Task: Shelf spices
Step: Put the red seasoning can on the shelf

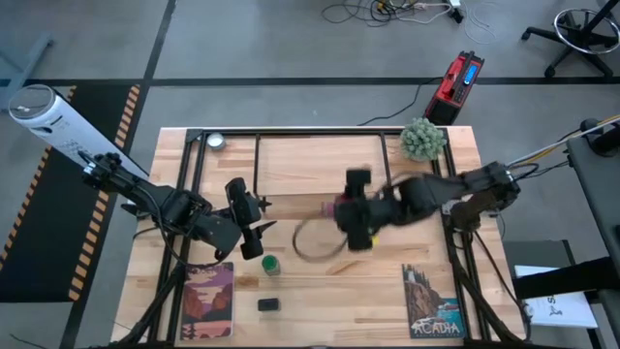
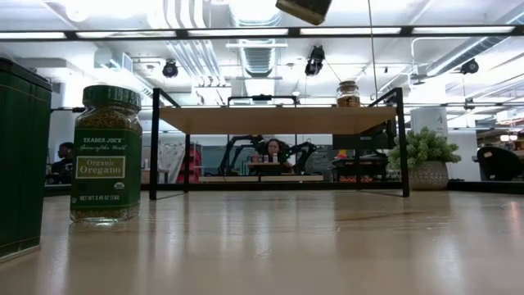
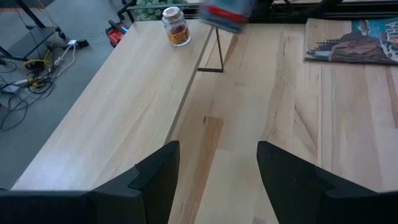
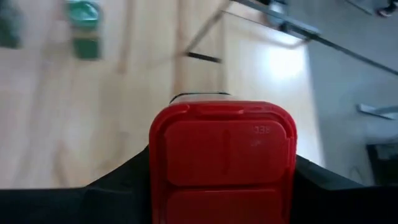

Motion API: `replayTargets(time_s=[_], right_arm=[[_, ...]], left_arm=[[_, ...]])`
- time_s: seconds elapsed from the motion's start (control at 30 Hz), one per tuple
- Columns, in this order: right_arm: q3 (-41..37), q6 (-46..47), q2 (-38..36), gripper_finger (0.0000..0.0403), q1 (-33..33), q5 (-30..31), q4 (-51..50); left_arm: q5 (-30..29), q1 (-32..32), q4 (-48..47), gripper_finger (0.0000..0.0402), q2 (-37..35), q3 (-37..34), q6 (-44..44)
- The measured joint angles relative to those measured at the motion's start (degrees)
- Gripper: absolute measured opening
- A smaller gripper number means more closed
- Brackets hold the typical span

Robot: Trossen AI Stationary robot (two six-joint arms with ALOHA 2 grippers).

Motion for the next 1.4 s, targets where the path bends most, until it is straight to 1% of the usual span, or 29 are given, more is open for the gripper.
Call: replayTargets(time_s=[0.1,0.23,0.3,0.4,0.5,0.6,0.77,0.83,0.93,1.03,1.1,1.3,1.4], right_arm=[[-0.1,-4.3,-0.3,0.0212,-4.2,-1.5,0.4],[-0.1,-8.0,-0.3,0.0192,-10.2,-9.3,2.6],[-0.1,-9.4,-0.3,0.0189,-13.0,-12.9,3.0],[-0.1,-11.0,0.0,0.0191,-16.8,-15.7,3.7],[-0.2,-12.5,0.2,0.0207,-20.5,-19.4,3.8],[-0.4,-13.9,0.6,0.0215,-23.9,-21.8,4.1],[-1.1,-16.9,0.6,0.0194,-28.4,-25.5,4.5],[-1.4,-17.5,0.6,0.0192,-29.8,-27.2,4.3],[-1.4,-18.0,2.0,0.0198,-31.2,-29.0,4.1],[-1.4,-18.7,4.6,0.0214,-31.7,-29.2,2.8],[-1.4,-19.9,6.3,0.0219,-31.9,-29.2,2.4],[0.0,-21.6,9.1,0.02,-32.8,-29.2,1.6],[0.6,-21.6,9.6,0.0205,-33.2,-29.1,1.4]], left_arm=[[0.0,0.0,-0.1,0.0204,0.0,0.0,0.0],[0.0,0.0,0.0,0.0204,0.0,0.0,-0.3],[0.0,0.0,0.0,0.0204,0.0,0.0,-0.5],[0.0,0.0,0.0,0.0204,0.0,0.0,-0.5],[0.0,0.0,0.0,0.0204,0.0,0.0,-0.6],[0.0,0.0,0.4,0.0204,0.0,0.0,-0.7],[0.0,0.0,1.3,0.0204,0.0,0.0,-0.7],[0.0,0.0,1.3,0.0204,0.0,0.0,-0.7],[-0.2,0.1,1.5,0.0204,0.0,0.0,-0.7],[-0.4,0.3,1.9,0.0204,0.0,0.0,-0.7],[-0.5,0.3,1.9,0.0204,0.0,0.0,-0.8],[-0.5,0.3,1.7,0.0204,0.0,0.0,-1.3],[-0.4,0.3,1.7,0.0204,0.0,0.0,-1.3]])
